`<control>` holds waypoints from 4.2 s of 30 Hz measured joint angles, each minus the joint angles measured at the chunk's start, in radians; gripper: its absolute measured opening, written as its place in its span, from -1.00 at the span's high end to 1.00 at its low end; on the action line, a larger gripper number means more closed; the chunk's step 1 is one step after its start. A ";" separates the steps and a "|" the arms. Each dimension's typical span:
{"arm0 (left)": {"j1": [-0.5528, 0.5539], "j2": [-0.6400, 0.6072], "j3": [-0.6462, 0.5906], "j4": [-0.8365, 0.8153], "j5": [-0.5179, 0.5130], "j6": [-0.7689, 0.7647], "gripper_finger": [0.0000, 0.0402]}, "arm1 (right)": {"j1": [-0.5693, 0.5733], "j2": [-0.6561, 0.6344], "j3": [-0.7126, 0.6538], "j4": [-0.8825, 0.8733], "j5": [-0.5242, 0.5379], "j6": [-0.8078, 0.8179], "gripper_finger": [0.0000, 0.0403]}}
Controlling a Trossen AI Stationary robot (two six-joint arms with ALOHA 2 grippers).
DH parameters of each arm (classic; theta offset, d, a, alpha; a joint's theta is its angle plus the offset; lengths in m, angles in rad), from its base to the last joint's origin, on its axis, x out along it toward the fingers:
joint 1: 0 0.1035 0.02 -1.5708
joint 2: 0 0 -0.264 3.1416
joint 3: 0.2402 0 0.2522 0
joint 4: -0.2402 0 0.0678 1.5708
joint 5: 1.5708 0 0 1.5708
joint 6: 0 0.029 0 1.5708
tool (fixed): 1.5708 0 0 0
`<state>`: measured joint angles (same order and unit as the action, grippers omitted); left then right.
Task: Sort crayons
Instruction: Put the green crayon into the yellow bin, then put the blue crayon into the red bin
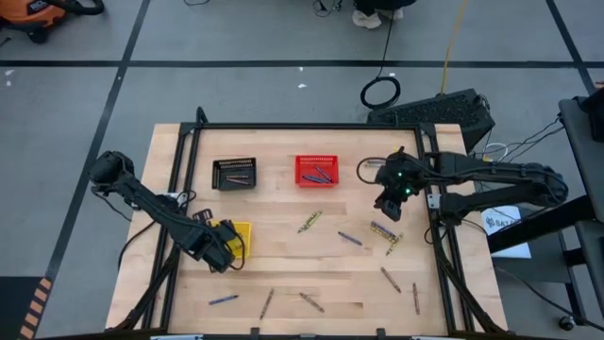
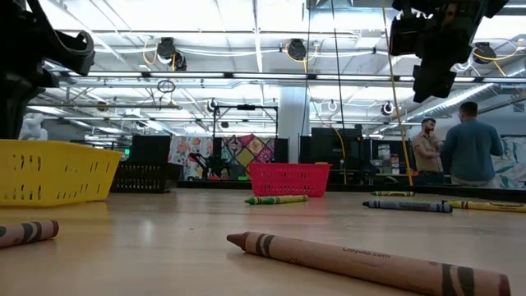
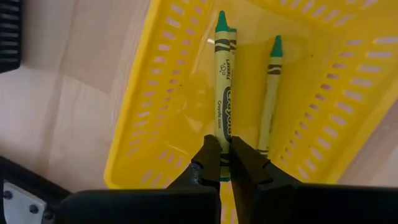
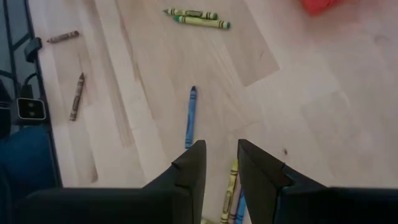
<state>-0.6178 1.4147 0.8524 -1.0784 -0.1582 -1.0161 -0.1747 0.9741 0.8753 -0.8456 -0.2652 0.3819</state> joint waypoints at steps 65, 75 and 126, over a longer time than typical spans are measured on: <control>0.001 0.000 0.001 0.082 -0.112 -0.044 0.68 | 0.425 0.023 -0.345 0.105 0.391 0.451 0.61; 0.001 0.001 0.001 0.082 -0.112 -0.045 0.68 | 0.441 0.058 -0.377 0.192 0.390 0.469 0.61; 0.001 0.001 0.001 0.086 -0.112 -0.050 0.68 | 0.502 0.369 -0.373 0.187 0.508 0.496 0.97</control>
<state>-0.6167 1.4154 0.8536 -0.9920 -0.2703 -1.0664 0.3275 1.3426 0.5026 -0.6591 0.2432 0.8783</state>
